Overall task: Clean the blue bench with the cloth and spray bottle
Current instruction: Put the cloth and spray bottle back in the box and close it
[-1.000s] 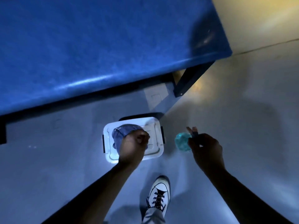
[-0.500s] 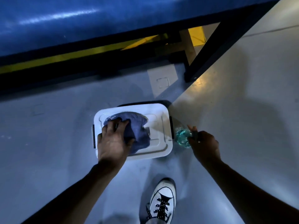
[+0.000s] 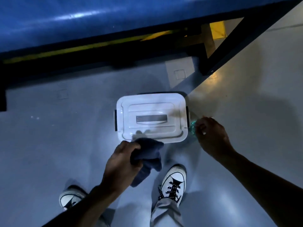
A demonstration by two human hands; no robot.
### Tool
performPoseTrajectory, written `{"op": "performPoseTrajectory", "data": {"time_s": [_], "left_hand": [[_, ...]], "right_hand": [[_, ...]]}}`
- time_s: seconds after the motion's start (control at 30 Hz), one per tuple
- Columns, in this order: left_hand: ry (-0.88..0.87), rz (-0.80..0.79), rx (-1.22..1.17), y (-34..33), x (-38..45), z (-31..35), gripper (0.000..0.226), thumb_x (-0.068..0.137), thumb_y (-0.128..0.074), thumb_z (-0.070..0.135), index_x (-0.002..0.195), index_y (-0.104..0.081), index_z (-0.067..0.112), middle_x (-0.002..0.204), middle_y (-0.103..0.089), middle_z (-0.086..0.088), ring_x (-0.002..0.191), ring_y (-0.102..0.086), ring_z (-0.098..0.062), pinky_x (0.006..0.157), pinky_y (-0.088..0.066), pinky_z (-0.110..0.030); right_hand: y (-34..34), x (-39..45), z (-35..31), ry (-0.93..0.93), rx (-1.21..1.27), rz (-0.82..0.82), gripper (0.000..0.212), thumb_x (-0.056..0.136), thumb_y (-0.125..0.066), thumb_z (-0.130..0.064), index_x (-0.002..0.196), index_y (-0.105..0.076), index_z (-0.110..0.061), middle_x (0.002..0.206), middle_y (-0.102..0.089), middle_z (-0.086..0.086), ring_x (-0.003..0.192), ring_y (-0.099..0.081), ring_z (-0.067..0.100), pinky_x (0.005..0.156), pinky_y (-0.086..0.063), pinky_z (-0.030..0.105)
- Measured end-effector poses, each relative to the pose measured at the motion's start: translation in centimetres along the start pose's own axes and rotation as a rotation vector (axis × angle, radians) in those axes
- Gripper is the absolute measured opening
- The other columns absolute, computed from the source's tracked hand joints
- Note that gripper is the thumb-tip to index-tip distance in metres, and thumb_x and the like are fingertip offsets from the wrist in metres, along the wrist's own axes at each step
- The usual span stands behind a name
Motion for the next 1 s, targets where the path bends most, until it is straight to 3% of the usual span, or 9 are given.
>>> {"op": "performPoseTrajectory", "data": {"time_s": [0.03,0.13,0.27,0.4,0.6,0.7,0.83,0.9,1.0], "left_hand": [[0.005,-0.035,0.019,-0.9,-0.5,-1.5,0.029,0.083,-0.06,0.016,0.107,-0.066,0.031,0.105,-0.067,0.004,0.086,-0.061,-0.005,0.072,-0.043,-0.007],[0.126,-0.259,-0.124,-3.5,0.2,-5.4,0.021,0.095,-0.05,0.021,0.1,-0.07,0.022,0.086,-0.078,0.002,0.065,-0.071,-0.018,0.058,-0.054,-0.037],[0.263,-0.107,-0.153,-5.4,3.5,-9.1,0.015,0.093,-0.054,0.024,0.089,-0.066,0.017,0.069,-0.07,0.004,0.058,-0.068,-0.016,0.049,-0.048,-0.035],[0.233,0.027,0.14,-5.5,4.7,-9.6,0.015,0.091,-0.063,0.037,0.104,-0.068,0.032,0.105,-0.07,0.002,0.097,-0.067,-0.026,0.077,-0.055,-0.036],[0.083,0.237,0.157,0.2,3.9,-5.9,0.008,0.087,-0.062,0.022,0.08,-0.066,0.021,0.075,-0.063,0.0,0.071,-0.06,-0.022,0.067,-0.039,-0.026],[0.047,0.319,0.072,3.4,6.8,-4.2,0.012,0.086,-0.066,0.017,0.075,-0.061,0.015,0.077,-0.063,-0.003,0.075,-0.059,-0.023,0.069,-0.039,-0.024],[0.29,0.359,-0.101,4.3,11.4,-3.8,0.025,0.09,-0.07,0.021,0.111,-0.068,0.008,0.116,-0.067,-0.014,0.106,-0.066,-0.031,0.096,-0.052,-0.034],[0.365,0.29,-0.083,3.2,12.6,-4.2,0.024,0.092,-0.066,0.026,0.108,-0.071,0.008,0.11,-0.072,-0.015,0.109,-0.066,-0.036,0.096,-0.054,-0.041],[0.397,0.307,-0.082,2.0,12.8,-4.2,0.025,0.09,-0.065,0.027,0.109,-0.073,0.013,0.109,-0.072,-0.015,0.108,-0.066,-0.036,0.096,-0.055,-0.043]], "right_hand": [[-0.9,0.3,-0.2,-0.022,0.004,-0.032,0.008,0.089,-0.066,-0.012,0.095,-0.068,-0.009,0.094,-0.068,0.012,0.086,-0.064,0.032,0.077,-0.046,0.031],[-3.4,1.9,-0.5,-0.044,-0.029,-0.055,0.019,0.089,-0.067,-0.019,0.101,-0.069,-0.005,0.099,-0.07,0.019,0.097,-0.064,0.038,0.095,-0.046,0.042],[-6.1,4.2,-0.3,-0.088,-0.075,-0.036,0.027,0.087,-0.067,-0.032,0.101,-0.068,-0.009,0.097,-0.072,0.014,0.096,-0.065,0.035,0.092,-0.05,0.044],[-7.1,5.0,0.2,-0.198,-0.031,0.001,0.029,0.088,-0.067,-0.038,0.104,-0.067,-0.014,0.096,-0.072,0.006,0.089,-0.064,0.027,0.077,-0.045,0.031],[-6.1,4.1,-1.7,-0.278,-0.016,-0.059,0.033,0.09,-0.067,-0.033,0.112,-0.067,-0.009,0.093,-0.067,0.01,0.078,-0.046,0.018,0.056,-0.025,0.022],[-5.6,4.3,-2.6,-0.311,-0.01,-0.087,0.031,0.091,-0.065,-0.028,0.114,-0.068,-0.008,0.1,-0.071,0.013,0.082,-0.052,0.024,0.065,-0.03,0.022],[-5.5,4.6,-3.0,-0.368,0.012,-0.099,0.032,0.091,-0.063,-0.027,0.116,-0.067,-0.007,0.111,-0.071,0.017,0.095,-0.061,0.031,0.077,-0.035,0.026],[-5.6,4.4,-2.9,-0.402,0.04,-0.081,0.033,0.091,-0.062,-0.026,0.117,-0.068,-0.006,0.113,-0.07,0.017,0.105,-0.062,0.033,0.078,-0.036,0.026],[-6.0,4.2,-3.0,-0.43,0.083,-0.064,0.029,0.09,-0.061,-0.023,0.113,-0.068,-0.005,0.11,-0.069,0.016,0.091,-0.057,0.026,0.076,-0.035,0.025]]}}
Point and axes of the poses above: each hand's wrist, its own x-axis towards the middle knuckle, its own y-axis out of the back of the hand, z = x × y, the point moved 3 cm from there along x, towards the middle knuckle
